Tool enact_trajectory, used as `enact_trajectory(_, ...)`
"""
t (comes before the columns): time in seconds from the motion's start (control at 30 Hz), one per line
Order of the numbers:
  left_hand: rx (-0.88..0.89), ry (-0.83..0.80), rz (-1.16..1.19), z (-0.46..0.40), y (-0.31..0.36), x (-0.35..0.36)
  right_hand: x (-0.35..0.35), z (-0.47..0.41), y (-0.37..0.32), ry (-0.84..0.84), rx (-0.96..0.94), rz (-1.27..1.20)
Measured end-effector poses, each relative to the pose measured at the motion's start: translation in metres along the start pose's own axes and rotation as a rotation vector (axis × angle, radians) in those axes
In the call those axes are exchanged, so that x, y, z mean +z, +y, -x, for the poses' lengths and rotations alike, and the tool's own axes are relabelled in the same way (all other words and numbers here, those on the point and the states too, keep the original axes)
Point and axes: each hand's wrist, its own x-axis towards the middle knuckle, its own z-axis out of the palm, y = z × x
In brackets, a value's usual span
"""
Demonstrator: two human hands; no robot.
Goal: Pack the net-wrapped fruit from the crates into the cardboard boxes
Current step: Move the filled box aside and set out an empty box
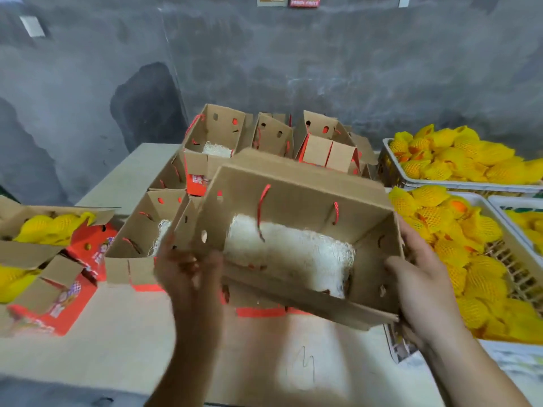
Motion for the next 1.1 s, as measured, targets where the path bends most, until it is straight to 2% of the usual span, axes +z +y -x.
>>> enact_trajectory(0.03, -0.014, 0.000, -0.013, -0.009, -0.001, -0.021, -0.008, 0.004, 0.006, -0.012, 0.032, 0.031)
enact_trajectory(0.07, -0.079, -0.071, -0.020, -0.014, -0.001, -0.040, -0.015, 0.009, 0.014, -0.047, 0.069, 0.055)
enact_trajectory(0.13, -0.288, -0.293, -0.009, -0.013, -0.006, -0.061, -0.024, 0.018, 0.034, -0.119, 0.133, 0.096)
enact_trajectory(0.2, -0.469, -0.315, -0.070, -0.015, -0.031, -0.067, -0.025, 0.028, 0.057, -0.144, 0.138, 0.199)
enact_trajectory(0.27, -0.537, -0.364, -0.080, -0.011, -0.060, -0.072, -0.023, 0.037, 0.084, -0.124, 0.099, 0.327)
enact_trajectory(0.33, -0.573, -0.585, -0.069, 0.008, -0.083, -0.078, -0.025, 0.040, 0.116, -0.068, 0.098, 0.408)
enact_trajectory(0.37, -0.583, -0.633, -0.112, 0.013, -0.097, -0.083, -0.026, 0.040, 0.133, -0.046, 0.115, 0.437)
enact_trajectory(0.47, -0.536, -0.539, -0.417, 0.012, -0.128, -0.079, -0.025, 0.040, 0.176, -0.028, 0.111, 0.554)
enact_trajectory(0.57, -0.520, -0.582, -0.638, 0.005, -0.143, -0.055, -0.019, 0.031, 0.204, 0.052, 0.158, 0.754)
enact_trajectory(0.63, -0.480, -0.576, -0.661, -0.003, -0.153, -0.048, -0.019, 0.020, 0.211, 0.072, 0.245, 0.794)
enact_trajectory(0.77, -0.509, -0.501, -0.571, -0.007, -0.161, -0.049, -0.025, 0.011, 0.209, 0.110, 0.162, 0.818)
enact_trajectory(0.87, -0.458, -0.557, -0.683, 0.006, -0.165, -0.046, -0.029, 0.015, 0.216, 0.037, 0.205, 0.932)
enact_trajectory(1.0, -0.410, -0.546, -0.768, 0.006, -0.163, -0.040, -0.034, 0.008, 0.213, 0.002, 0.293, 0.882)
enact_trajectory(1.03, -0.347, -0.520, -0.798, 0.007, -0.160, -0.042, -0.035, 0.008, 0.211, 0.002, 0.288, 0.847)
enact_trajectory(1.1, -0.063, -0.412, -0.893, 0.015, -0.153, -0.041, -0.038, 0.014, 0.206, 0.019, 0.292, 0.714)
